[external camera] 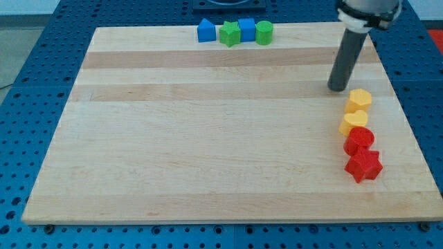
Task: Move your arm to the left of the triangle
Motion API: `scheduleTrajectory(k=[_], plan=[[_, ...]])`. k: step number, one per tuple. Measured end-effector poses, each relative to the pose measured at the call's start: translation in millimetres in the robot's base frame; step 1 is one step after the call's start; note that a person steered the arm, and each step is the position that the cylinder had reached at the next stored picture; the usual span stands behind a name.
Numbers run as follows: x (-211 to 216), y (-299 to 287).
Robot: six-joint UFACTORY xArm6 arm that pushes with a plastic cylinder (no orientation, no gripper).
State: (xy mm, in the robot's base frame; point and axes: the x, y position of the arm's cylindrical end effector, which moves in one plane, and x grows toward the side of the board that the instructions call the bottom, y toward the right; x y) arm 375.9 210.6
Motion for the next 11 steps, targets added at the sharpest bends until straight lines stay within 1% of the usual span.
scheduleTrajectory(k=[1,2,3,4,5,7,8,9,10,11], plan=[[7,31],[34,31],[48,27],[38,27],[19,-19],[15,-228],[-25,-328],[-89,-389],[-163,-419],[-185,-415]])
